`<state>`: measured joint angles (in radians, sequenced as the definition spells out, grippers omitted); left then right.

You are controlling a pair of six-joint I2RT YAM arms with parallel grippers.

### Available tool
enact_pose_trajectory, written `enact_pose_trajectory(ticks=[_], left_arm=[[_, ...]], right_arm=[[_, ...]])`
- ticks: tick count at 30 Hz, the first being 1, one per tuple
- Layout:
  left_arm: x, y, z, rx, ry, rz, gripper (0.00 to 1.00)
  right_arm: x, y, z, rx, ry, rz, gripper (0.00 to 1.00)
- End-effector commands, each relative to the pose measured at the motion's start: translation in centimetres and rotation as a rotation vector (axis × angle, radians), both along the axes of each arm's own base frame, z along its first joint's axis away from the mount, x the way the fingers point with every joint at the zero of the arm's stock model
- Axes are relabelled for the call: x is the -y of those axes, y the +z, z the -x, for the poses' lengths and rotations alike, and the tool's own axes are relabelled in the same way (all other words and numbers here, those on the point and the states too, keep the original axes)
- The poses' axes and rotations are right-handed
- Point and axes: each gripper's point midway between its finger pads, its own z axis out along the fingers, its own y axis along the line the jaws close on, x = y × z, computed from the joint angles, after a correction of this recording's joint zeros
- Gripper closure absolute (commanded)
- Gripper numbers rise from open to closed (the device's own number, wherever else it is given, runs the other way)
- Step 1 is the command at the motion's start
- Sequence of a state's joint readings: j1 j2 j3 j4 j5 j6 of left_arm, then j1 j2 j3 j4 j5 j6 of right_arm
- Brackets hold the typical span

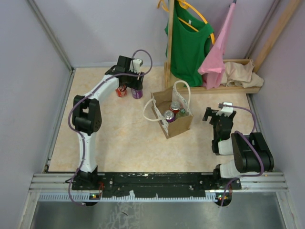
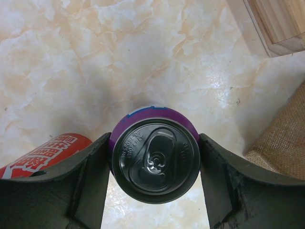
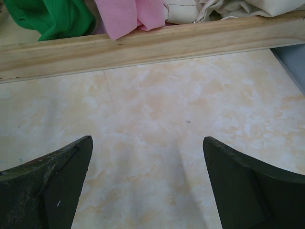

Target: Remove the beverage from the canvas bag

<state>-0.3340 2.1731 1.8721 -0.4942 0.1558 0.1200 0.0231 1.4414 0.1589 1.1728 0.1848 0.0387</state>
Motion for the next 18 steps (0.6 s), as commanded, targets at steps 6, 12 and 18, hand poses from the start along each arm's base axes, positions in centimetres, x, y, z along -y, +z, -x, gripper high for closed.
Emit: enact_pose_trajectory(ticks=[6, 12, 18], left_arm=[[0.8, 1.9, -0.7, 0.078, 0.014, 0.056, 0.01], [0.6, 2.3, -0.5, 0.094, 0.026, 0.051, 0.0], [1.2, 6.0, -0.2, 0.151, 0.006, 0.099, 0.0]], right_arm=[[0.0, 1.8, -0.8, 0.065, -0.003, -0.009, 0.01], [0.0, 1.8, -0.8, 0.065, -0.003, -0.009, 0.01], [0.0, 1.8, -0.8, 0.065, -0.002, -0.01, 0.01]])
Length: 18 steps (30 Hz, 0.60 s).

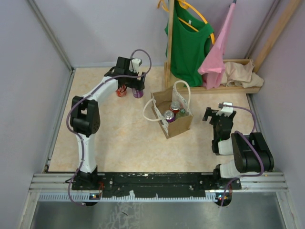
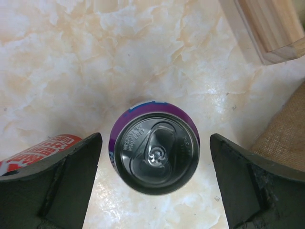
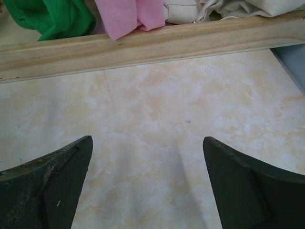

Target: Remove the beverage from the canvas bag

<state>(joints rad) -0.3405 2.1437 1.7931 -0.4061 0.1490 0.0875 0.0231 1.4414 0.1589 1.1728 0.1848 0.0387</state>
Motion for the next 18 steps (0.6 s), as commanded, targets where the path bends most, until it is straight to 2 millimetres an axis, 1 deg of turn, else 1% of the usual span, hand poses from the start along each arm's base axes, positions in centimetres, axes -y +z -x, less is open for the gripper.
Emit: enact_pose_trajectory(ticks=[1, 6, 10, 15, 18], left_arm=[[1.0, 7.1, -0.2, 0.141, -0.02, 0.082, 0.0], [1.9, 11.2, 0.8, 0.207, -0.043, 0.12, 0.0], [2.4, 13.9, 1.8, 0.258, -0.058, 0.126, 0.0], [2.8, 16.5, 3.2, 0.305, -0.08, 0.129, 0.0], [3.2, 17.5, 3.8, 0.321, -0.09, 0.137, 0.0]], right_arm=[[0.0, 1.8, -0.8, 0.065, -0.003, -0.01, 0.01], [0.0, 1.8, -0.8, 0.065, -0.002, -0.01, 0.01], [0.0, 1.8, -0.8, 0.065, -0.003, -0.01, 0.01], [0.0, 1.8, -0.8, 0.065, -0.003, -0.009, 0.01], [0.0, 1.8, -0.8, 0.065, -0.002, -0.009, 0.01]])
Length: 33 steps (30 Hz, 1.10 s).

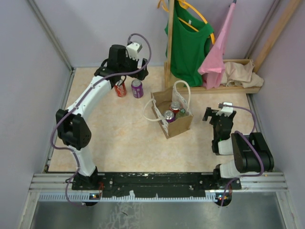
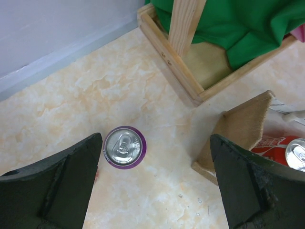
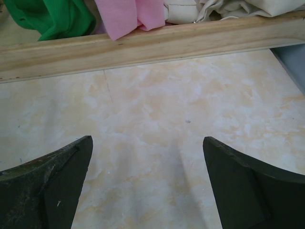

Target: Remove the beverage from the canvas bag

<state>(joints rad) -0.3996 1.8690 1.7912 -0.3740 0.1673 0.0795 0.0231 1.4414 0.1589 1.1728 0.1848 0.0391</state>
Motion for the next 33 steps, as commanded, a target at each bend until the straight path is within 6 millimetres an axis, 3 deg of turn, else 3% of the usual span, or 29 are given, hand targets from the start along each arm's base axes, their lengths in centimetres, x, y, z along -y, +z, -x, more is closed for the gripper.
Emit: enact_pose_trajectory(ticks=[1, 11, 22, 28, 33], left_arm=[[0.4, 2.5, 1.2, 0.053, -0.022, 0.014, 0.0], [0.8, 5.5, 3.0, 0.113, -0.044, 0.032, 0.0], [3.3, 6.6, 4.7, 0.169, -0.13, -0.023, 0.0], [5.6, 4.6, 5.1, 0.153, -0.211, -0.089, 0.0], [8.6, 3.2, 6.7, 0.164, -0.326, -0.138, 0.02]], right_arm=[[0.0, 1.8, -0.8, 0.066, -0.003, -0.01, 0.01], [0.0, 1.8, -0.8, 0.065, -0.002, -0.009, 0.01], [0.0, 1.8, -0.8, 0.064, -0.002, -0.01, 0.01], [0.1, 1.8, -0.8, 0.065, -0.004, -0.009, 0.01], [0.0, 1.8, -0.8, 0.064, -0.002, -0.008, 0.01]])
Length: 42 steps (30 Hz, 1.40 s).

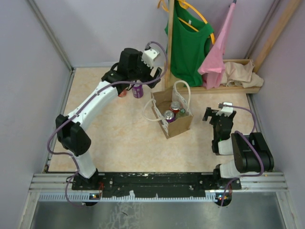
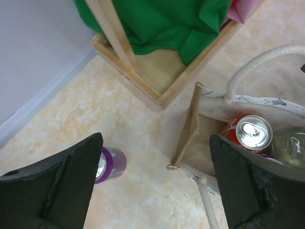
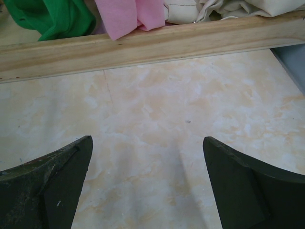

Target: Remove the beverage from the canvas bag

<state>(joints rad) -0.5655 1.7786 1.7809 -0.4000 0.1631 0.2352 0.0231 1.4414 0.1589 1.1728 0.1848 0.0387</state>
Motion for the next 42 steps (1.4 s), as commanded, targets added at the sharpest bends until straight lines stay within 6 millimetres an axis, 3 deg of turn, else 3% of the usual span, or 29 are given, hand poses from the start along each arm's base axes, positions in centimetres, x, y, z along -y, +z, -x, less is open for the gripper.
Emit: enact_pose_trajectory(ticks=[1, 11, 17, 20, 27, 42], left_arm=[[2.8, -1.0, 1.1, 0.023, -0.114, -0.066, 0.02], [6.7, -5.3, 3.1, -0.049, -0.27, -0.091, 0.15], [8.2, -7.9, 3.9, -0.069, -0.332, -0.121, 0.09], [9.1, -8.7, 4.7, -0.084, -0.366, -0.116, 0.0], [10.3, -11.0, 5.7, -0.104, -0.4, -0.137, 0.0], [11.5, -14.3, 5.2, -0.14, -0.405, -0.168, 0.0]], right_arm=[[0.0, 1.8, -0.8, 0.066, -0.003, -0.009, 0.01], [0.0, 1.8, -0.8, 0.065, -0.002, -0.01, 0.01], [0.0, 1.8, -0.8, 0.065, -0.003, -0.01, 0.01], [0.0, 1.8, -0.8, 0.065, -0.003, -0.009, 0.01], [0.0, 1.8, -0.8, 0.065, -0.004, -0.01, 0.01], [0.0, 1.8, -0.8, 0.065, -0.002, -0.01, 0.01]])
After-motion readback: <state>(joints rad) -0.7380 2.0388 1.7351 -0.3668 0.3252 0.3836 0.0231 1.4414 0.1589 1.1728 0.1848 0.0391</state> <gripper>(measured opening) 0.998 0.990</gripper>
